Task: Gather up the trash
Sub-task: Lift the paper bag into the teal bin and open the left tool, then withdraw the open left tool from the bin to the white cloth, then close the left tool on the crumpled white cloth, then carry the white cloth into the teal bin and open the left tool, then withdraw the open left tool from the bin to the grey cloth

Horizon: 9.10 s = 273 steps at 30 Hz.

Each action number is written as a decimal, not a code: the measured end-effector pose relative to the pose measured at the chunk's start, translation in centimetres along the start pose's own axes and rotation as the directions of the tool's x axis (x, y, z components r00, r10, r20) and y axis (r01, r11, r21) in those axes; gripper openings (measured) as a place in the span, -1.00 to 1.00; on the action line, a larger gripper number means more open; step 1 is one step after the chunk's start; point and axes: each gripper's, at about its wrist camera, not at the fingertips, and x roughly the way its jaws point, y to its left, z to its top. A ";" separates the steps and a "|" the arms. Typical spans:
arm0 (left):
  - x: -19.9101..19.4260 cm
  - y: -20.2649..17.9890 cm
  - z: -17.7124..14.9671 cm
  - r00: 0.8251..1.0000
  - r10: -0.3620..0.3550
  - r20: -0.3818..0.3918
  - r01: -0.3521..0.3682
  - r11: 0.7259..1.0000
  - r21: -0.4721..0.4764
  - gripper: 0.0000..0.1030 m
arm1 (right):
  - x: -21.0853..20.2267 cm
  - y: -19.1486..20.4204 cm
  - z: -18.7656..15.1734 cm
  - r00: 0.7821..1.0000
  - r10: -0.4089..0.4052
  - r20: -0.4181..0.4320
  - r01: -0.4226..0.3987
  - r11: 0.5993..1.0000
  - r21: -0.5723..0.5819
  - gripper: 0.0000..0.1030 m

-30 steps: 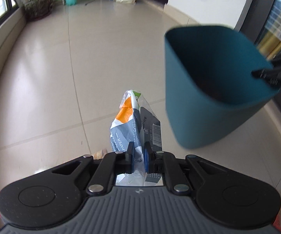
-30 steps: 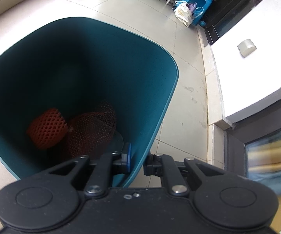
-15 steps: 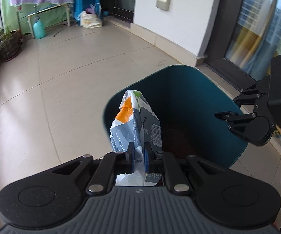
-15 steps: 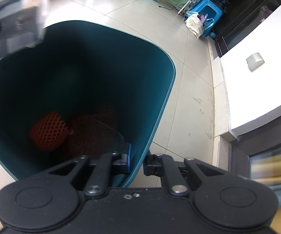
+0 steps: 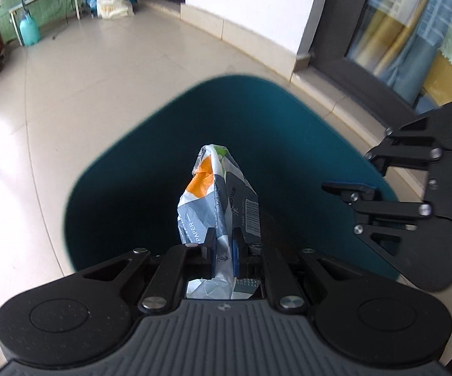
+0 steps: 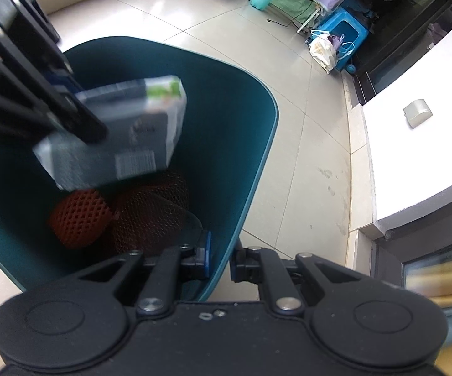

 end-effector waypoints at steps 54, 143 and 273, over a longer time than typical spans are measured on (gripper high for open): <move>-7.6 5.5 -5.4 0.985 0.065 0.157 -0.056 0.997 -0.061 0.30 | 2.2 -0.9 0.8 0.999 -0.009 -0.052 0.012 0.998 0.060 -0.81; -8.0 12.6 -14.0 0.972 0.231 0.052 -0.204 0.928 -0.313 -0.44 | 2.2 -0.8 1.3 0.998 -0.016 -0.061 0.019 0.998 0.055 -0.83; -2.0 17.8 -27.8 0.965 0.154 -0.214 -0.228 0.892 -0.390 0.61 | 3.0 -0.9 1.6 0.998 -0.025 -0.056 0.027 0.999 0.044 -0.82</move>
